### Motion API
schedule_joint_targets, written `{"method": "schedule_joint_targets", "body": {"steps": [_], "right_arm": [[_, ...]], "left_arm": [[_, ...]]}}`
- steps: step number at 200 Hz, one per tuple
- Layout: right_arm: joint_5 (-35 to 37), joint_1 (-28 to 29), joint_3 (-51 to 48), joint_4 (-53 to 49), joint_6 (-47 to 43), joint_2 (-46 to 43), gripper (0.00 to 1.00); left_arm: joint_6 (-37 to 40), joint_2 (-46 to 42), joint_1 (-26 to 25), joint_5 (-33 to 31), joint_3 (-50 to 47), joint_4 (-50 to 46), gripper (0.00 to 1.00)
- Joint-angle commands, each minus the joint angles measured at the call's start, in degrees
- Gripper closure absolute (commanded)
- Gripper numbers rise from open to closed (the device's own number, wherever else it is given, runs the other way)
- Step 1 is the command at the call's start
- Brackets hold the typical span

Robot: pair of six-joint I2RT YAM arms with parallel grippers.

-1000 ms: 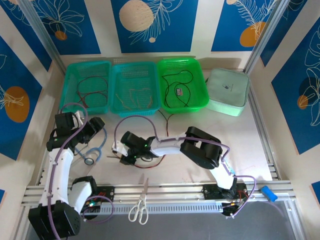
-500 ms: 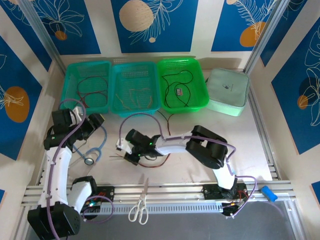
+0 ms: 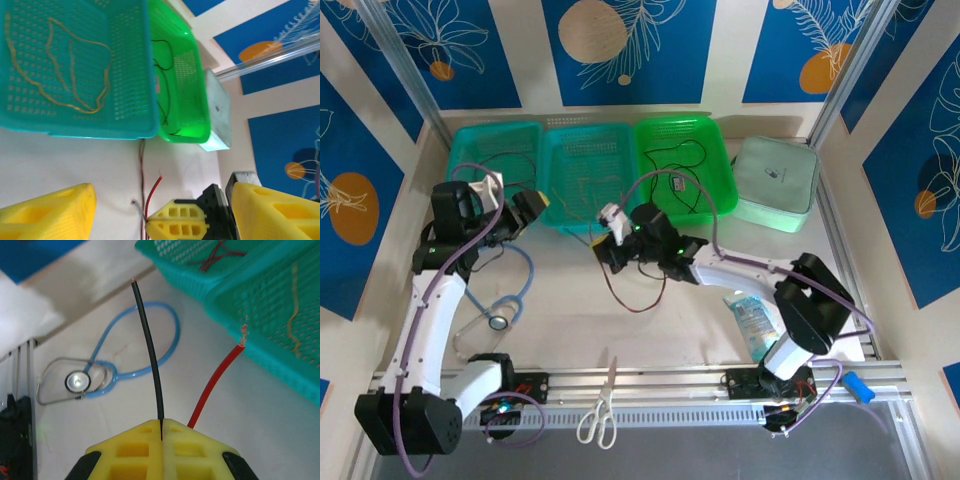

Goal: Untangle the cables

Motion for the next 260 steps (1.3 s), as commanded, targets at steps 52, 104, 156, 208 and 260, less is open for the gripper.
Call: {"method": "schedule_joint_targets", "body": {"steps": [52,104,156,208,260], "right_arm": [[-21.7,-14.19,-5.73,19.05,25.02,-6.86,1.0],[-25.11,-15.99,-1.87,19.16,29.13,-6.69,1.0],[-26.73,-16.93,1.27,23.33,34.92,-7.13,1.0],[-27.77,-17.74,1.68,24.19,36.93,-8.97,1.0],[-30.11,-17.84,3.72,23.44,37.67,-7.88,1.0]], "left_arm": [[-5.38,5.21,-5.56,4.48,2.86,14.85,0.29],[-3.06,7.42,-12.78,3.69,-0.81,24.34,0.31],[-12.83,15.03,-18.48,8.06,-1.76,43.32,0.36],[-21.4,19.08,-19.33,11.29,-0.99,57.15,0.37],[-23.46,21.04,-20.94,13.47,-0.44,60.06,0.41]]}}
